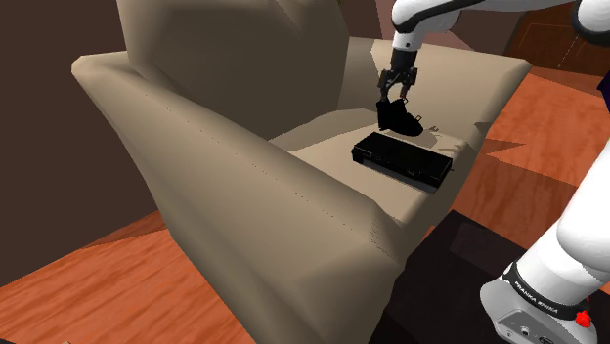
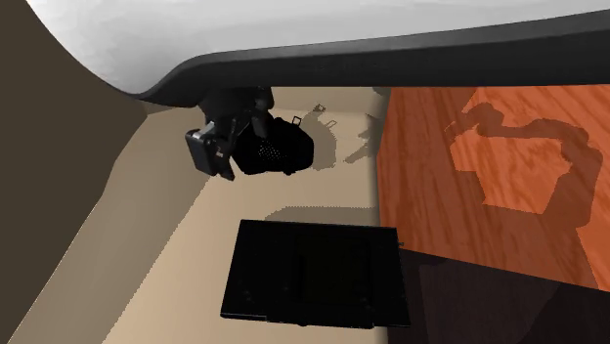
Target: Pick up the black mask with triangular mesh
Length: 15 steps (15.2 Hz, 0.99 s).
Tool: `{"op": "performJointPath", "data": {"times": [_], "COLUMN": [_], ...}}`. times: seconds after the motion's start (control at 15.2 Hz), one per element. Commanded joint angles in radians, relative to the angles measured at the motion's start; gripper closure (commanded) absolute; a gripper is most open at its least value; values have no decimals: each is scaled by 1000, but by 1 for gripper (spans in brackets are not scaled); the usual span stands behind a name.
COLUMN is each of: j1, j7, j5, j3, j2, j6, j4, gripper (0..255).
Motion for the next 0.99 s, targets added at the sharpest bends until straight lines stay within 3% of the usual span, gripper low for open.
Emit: {"op": "performJointPath", "data": {"times": [0.0,0.33,0.92], "j1": [-22,-74,-72], "j7": [-13,-26,-31], "j5": [19,58,63], "j3": [-11,-23,-20], "j2": [81,263,281], "j6": [-17,-69,24], "j4": [80,276,200], "gripper": [0,0,0]}}
